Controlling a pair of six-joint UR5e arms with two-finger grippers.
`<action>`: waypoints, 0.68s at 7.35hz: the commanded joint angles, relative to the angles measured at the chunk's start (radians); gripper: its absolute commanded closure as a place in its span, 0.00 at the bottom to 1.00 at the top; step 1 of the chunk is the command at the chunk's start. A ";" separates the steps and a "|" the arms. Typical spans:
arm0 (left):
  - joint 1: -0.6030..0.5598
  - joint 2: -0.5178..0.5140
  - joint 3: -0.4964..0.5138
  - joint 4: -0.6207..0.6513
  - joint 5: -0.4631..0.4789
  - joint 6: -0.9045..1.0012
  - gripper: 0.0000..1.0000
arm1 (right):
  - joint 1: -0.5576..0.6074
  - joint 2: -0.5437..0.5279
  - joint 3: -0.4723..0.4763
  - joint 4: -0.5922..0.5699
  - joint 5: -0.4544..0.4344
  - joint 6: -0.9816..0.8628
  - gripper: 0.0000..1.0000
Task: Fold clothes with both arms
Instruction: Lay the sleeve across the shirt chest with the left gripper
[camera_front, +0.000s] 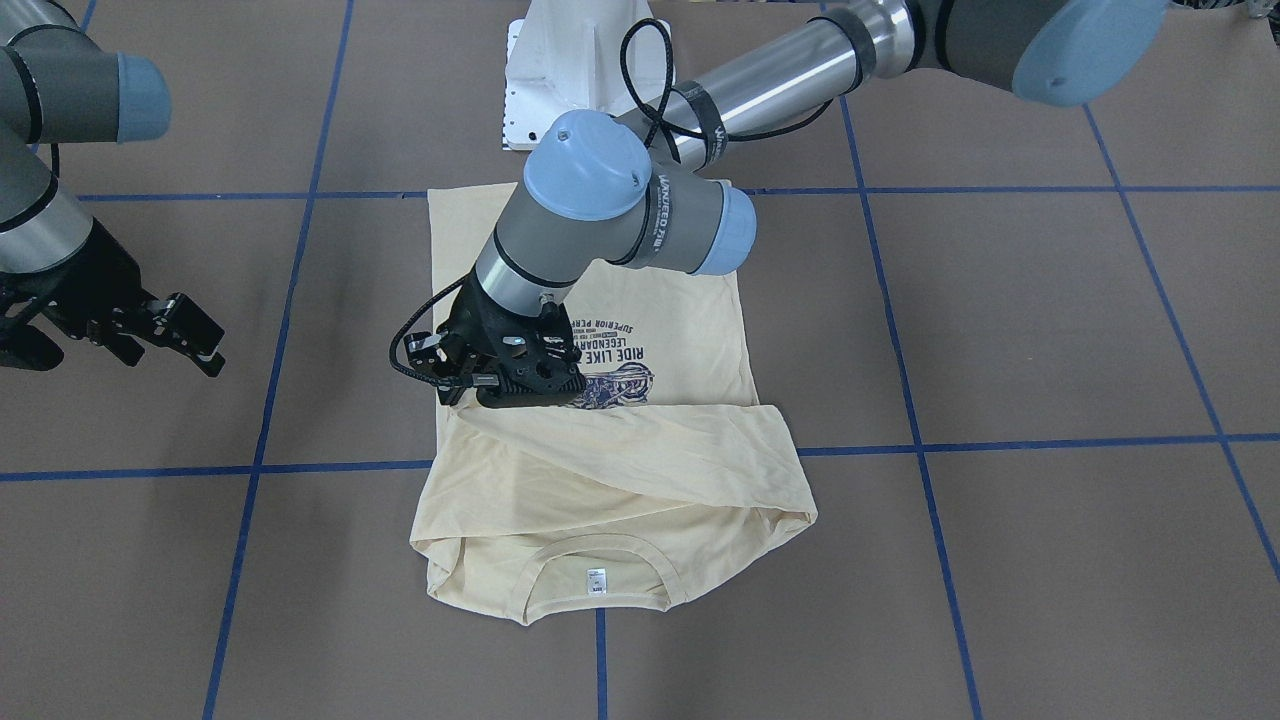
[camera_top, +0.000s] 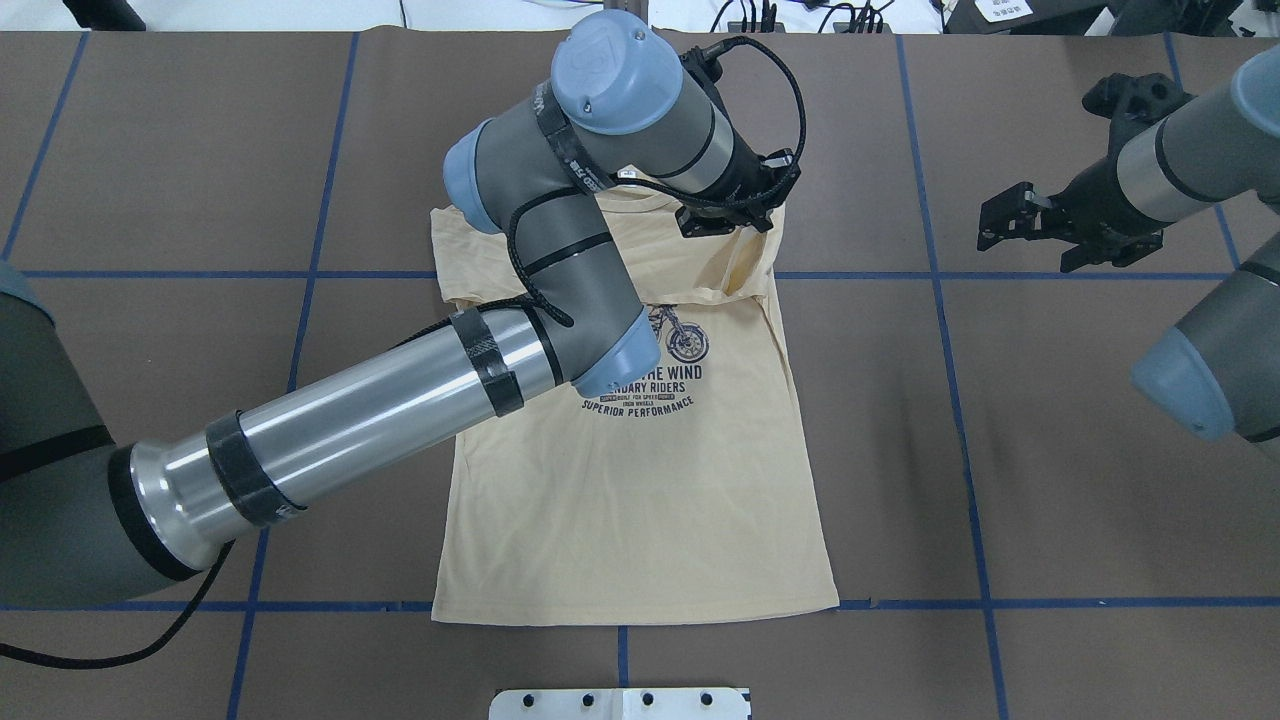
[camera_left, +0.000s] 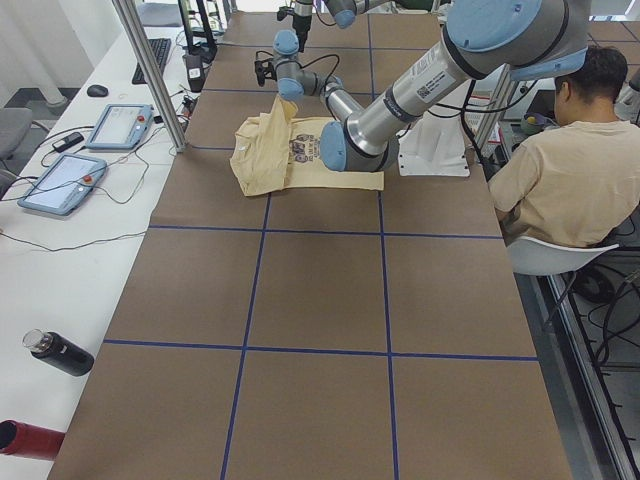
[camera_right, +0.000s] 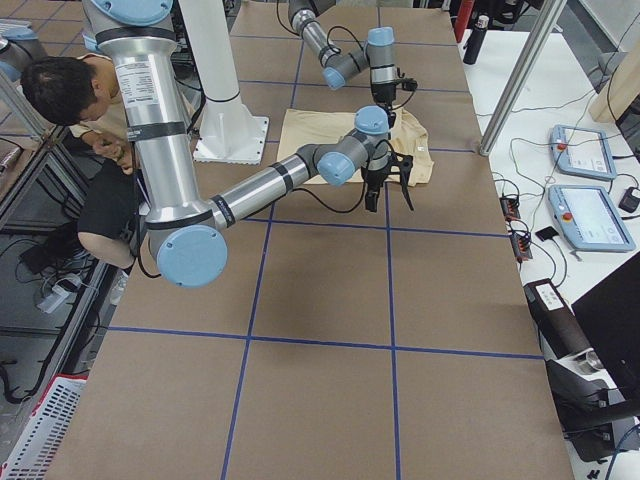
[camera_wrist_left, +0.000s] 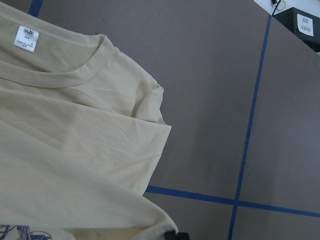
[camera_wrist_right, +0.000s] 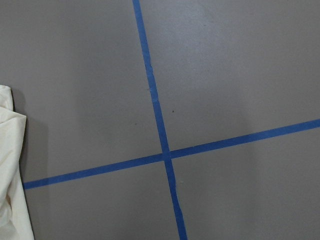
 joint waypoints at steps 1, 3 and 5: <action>0.032 -0.026 0.052 -0.044 0.051 -0.019 0.79 | 0.001 -0.009 0.000 0.001 0.000 -0.015 0.01; 0.038 -0.029 0.080 -0.083 0.062 -0.020 0.29 | 0.000 -0.010 0.000 0.001 -0.002 -0.014 0.01; 0.033 -0.028 0.057 -0.083 0.060 -0.046 0.16 | -0.013 0.002 0.000 0.003 -0.006 0.017 0.01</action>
